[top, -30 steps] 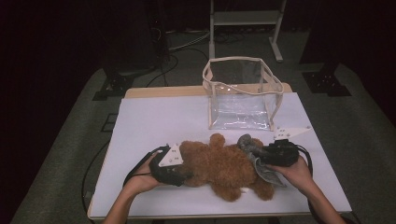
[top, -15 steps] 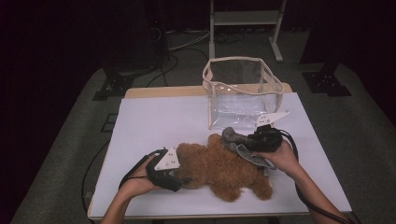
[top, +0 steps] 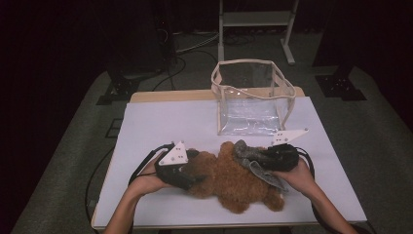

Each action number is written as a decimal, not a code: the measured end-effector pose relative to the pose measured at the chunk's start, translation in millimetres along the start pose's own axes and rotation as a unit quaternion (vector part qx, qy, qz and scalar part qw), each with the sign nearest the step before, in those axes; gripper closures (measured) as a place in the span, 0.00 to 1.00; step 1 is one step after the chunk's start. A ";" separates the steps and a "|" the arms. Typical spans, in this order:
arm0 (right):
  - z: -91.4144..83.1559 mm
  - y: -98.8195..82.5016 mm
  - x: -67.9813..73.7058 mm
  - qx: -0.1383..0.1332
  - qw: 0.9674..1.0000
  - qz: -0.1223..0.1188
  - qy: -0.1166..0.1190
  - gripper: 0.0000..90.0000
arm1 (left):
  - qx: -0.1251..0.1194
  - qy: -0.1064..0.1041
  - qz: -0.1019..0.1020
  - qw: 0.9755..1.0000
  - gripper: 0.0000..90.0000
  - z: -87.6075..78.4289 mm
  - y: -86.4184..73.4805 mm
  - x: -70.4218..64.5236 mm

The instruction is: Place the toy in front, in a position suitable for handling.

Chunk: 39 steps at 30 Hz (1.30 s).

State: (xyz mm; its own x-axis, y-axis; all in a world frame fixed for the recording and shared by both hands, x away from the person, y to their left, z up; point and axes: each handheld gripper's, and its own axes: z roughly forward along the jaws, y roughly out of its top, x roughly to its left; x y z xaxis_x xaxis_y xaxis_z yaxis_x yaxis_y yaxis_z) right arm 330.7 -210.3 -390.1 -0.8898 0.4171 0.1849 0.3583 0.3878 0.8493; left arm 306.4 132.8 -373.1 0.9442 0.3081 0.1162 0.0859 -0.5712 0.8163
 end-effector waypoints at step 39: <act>-11.6 -4.7 -29.9 0.008 0.999 0.039 -0.028 0.85 | 0.031 -0.023 0.033 0.999 0.30 3.0 -8.7 -22.5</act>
State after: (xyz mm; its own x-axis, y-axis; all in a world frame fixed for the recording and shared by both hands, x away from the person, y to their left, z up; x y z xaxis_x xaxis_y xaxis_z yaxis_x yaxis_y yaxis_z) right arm 352.4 -234.2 -393.9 -0.8422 0.4917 0.2212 0.4301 0.3654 0.8255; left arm 285.3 128.6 -384.5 0.9621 0.2331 0.1415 0.0408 -0.6361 0.7705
